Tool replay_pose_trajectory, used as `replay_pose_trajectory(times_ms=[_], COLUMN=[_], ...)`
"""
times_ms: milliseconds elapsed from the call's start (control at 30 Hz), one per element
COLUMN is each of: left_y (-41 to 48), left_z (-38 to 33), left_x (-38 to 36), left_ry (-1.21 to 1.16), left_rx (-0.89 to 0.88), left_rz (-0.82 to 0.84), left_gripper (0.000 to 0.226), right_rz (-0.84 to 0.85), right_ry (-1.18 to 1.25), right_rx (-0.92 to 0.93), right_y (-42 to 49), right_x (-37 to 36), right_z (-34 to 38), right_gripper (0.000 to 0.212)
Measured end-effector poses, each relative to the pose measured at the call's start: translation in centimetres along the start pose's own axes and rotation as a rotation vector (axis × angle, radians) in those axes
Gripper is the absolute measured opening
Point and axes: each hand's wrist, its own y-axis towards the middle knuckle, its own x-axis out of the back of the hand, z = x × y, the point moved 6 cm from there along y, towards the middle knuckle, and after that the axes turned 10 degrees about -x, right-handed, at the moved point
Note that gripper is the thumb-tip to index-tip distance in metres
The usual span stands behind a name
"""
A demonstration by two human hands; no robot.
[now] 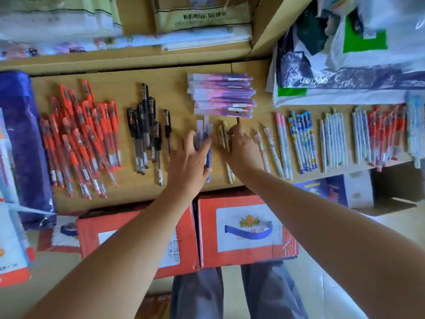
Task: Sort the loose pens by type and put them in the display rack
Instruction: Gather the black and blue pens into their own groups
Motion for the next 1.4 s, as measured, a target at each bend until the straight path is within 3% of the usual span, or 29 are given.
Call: replay_pose_trajectory(times_ms=[133, 267, 433, 567, 733, 900, 1067, 1200, 1400], left_y=[-0.4, 0.6, 3.0, 4.3, 4.8, 4.8, 5.2, 5.6, 5.8], left_z=[-0.6, -3.3, -8.7, -11.4, -11.7, -12.1, -12.6, -12.9, -12.8], left_x=[0.0, 1.0, 0.2, -2.0, -3.2, -3.0, -3.0, -2.7, -2.9], left_ry=[0.041, 0.082, -0.153, -0.233, -0.343, -0.308, -0.224, -0.191, -0.146], left_rx=[0.038, -0.037, -0.088, -0.02, 0.062, 0.039, 0.065, 0.081, 0.053], left_rz=[-0.022, -0.097, -0.035, 0.091, 0.055, 0.013, 0.04, 0.005, 0.006], left_gripper=[0.063, 0.041, 0.025, 0.033, 0.054, 0.06, 0.048, 0.042, 0.043], right_rz=[0.019, -0.075, -0.032, 0.068, 0.076, 0.12, -0.04, -0.002, 0.019], right_ry=[-0.002, -0.019, -0.095, -0.163, -0.06, 0.053, 0.11, 0.021, -0.019], right_rx=[0.072, 0.08, -0.072, -0.096, -0.09, -0.091, -0.054, -0.081, -0.051], right_y=[-0.2, -0.7, -1.0, -0.8, -0.1, -0.4, 0.1, 0.6, 1.0], right_x=[0.6, 3.7, 6.8, 6.1, 5.1, 4.7, 7.8, 8.5, 6.9], right_z=[-0.8, -4.1, -9.3, -10.5, -10.0, -10.6, -13.4, -14.6, -13.3], right_gripper=[0.035, 0.035, 0.041, 0.039, 0.028, 0.023, 0.019, 0.034, 0.032])
